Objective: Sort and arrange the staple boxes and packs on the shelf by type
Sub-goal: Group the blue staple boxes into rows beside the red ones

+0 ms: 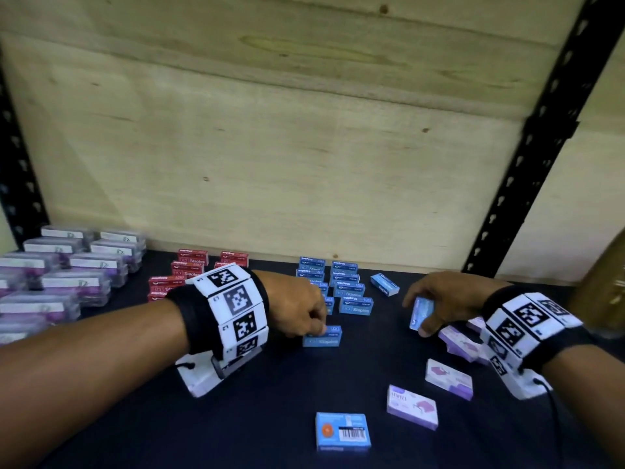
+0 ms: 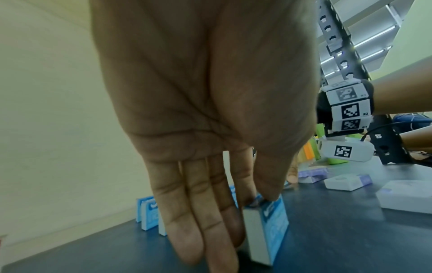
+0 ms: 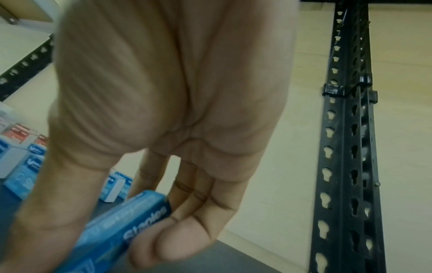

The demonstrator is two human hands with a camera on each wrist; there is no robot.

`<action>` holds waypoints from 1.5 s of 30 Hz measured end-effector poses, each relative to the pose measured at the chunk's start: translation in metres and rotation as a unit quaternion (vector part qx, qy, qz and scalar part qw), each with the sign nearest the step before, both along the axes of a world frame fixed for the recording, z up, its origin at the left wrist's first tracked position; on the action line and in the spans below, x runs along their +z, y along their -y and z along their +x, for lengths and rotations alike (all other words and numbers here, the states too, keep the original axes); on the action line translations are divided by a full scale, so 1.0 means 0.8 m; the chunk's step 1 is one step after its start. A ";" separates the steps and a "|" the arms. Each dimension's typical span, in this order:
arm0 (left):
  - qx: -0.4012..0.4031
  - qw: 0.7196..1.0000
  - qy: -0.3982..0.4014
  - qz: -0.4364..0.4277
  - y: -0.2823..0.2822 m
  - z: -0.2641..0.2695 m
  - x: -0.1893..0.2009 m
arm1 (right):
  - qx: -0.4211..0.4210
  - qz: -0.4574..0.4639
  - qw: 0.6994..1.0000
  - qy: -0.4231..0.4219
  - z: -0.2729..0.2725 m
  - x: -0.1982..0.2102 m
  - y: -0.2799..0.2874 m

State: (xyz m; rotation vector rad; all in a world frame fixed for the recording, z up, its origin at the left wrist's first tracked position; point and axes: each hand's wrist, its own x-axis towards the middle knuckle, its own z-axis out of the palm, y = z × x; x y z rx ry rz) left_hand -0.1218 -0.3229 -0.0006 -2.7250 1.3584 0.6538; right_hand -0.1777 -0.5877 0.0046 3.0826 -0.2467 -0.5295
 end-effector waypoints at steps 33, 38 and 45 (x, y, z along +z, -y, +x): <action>0.028 0.984 0.171 0.049 -0.006 0.001 0.009 | 0.075 0.080 0.994 0.021 0.005 -0.018 -0.083; 0.006 0.988 0.153 0.004 -0.008 -0.016 0.021 | 0.055 0.078 0.995 0.012 0.000 -0.011 -0.087; -0.043 0.999 -0.014 0.010 -0.005 -0.060 0.011 | 0.015 0.066 0.998 0.006 -0.014 -0.005 -0.082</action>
